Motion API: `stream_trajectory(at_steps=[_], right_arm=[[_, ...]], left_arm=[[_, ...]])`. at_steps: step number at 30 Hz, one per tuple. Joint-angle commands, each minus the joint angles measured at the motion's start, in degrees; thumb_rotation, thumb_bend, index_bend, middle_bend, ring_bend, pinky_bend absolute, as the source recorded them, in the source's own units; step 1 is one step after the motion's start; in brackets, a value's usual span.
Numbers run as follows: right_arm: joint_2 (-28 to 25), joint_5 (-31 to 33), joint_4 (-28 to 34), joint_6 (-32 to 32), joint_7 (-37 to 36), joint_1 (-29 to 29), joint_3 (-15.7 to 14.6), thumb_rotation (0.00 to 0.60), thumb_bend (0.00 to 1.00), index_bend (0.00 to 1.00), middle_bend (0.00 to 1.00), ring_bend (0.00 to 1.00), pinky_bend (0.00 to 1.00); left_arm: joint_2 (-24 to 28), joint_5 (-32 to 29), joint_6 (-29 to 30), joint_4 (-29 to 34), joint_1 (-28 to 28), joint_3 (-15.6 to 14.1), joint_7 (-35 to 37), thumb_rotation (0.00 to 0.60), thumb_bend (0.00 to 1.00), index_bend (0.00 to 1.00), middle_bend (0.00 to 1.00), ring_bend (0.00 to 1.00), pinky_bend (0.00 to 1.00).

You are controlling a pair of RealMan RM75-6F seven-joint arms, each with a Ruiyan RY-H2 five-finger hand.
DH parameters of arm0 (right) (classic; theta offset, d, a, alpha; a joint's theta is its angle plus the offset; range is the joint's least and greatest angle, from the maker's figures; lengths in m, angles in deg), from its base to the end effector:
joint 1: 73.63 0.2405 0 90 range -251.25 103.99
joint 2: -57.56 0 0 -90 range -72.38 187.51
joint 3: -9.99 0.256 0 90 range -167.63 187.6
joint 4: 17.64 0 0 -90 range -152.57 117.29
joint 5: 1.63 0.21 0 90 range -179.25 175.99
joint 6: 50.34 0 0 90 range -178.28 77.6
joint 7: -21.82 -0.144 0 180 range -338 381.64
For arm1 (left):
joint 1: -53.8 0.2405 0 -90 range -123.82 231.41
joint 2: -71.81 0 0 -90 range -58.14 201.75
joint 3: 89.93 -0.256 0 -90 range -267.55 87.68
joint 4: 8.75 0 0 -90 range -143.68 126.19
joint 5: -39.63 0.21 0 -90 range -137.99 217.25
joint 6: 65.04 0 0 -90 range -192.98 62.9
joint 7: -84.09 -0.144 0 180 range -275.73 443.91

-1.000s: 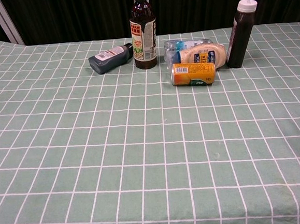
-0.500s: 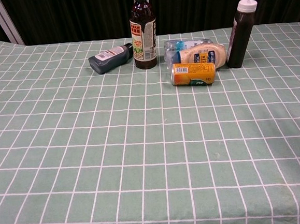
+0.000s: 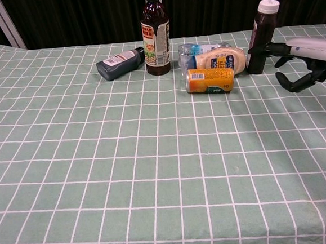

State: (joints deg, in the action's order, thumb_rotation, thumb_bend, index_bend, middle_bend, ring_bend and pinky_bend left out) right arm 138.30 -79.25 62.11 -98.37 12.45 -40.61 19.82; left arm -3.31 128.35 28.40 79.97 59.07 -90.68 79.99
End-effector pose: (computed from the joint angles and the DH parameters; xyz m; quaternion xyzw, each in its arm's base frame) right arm -0.2290 -0.3322 0.0226 0.6931 -0.4924 0.3739 0.3707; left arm -0.3187 0.1123 0.1119 -0.5448 -0.4214 -0.3840 0.6149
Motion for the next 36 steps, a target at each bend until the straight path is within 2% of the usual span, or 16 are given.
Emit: stream_trajectory(at_steps=[1,19,29,34,36], right_arm=[[2.25,0.99,-2.66,2.34,-1.18,2.17,0.84,0.600,0.66,0.00,0.10,0.00,0.16],[8.52,-0.54,-10.08,8.33,-6.42,9.73,0.49,0.600,0.67,0.00,0.10,0.00,0.16],[6.61,-9.66,-3.89,3.43,-11.15,9.87,-4.24,0.600,0.67,0.00,0.11,0.00,0.16],[4.74,-12.25,-0.10,0.38,-8.15,9.65,-5.65,0.600,0.66,0.00,0.11,0.00,0.16],[2.86,-12.92,2.47,-1.80,-5.63,9.04,-5.69,0.600,0.62,0.00,0.11,0.00,0.16]], left_arm=[[0.17,-0.21,-0.39,0.14,-0.17,0.08,-0.18,0.600,0.00,0.25,0.12,0.11,0.16],[0.55,-0.88,-1.18,0.56,-0.51,0.40,-0.59,0.600,0.00,0.25,0.12,0.11,0.16],[0.39,-1.26,-0.85,-0.08,0.13,0.11,0.04,0.600,0.00,0.25,0.12,0.11,0.16],[0.32,-1.07,-0.23,-0.54,0.44,0.12,0.60,0.600,0.00,0.25,0.12,0.11,0.16],[0.28,-1.19,-0.10,-0.84,0.66,0.05,0.95,0.600,0.00,0.25,0.12,0.11,0.16]])
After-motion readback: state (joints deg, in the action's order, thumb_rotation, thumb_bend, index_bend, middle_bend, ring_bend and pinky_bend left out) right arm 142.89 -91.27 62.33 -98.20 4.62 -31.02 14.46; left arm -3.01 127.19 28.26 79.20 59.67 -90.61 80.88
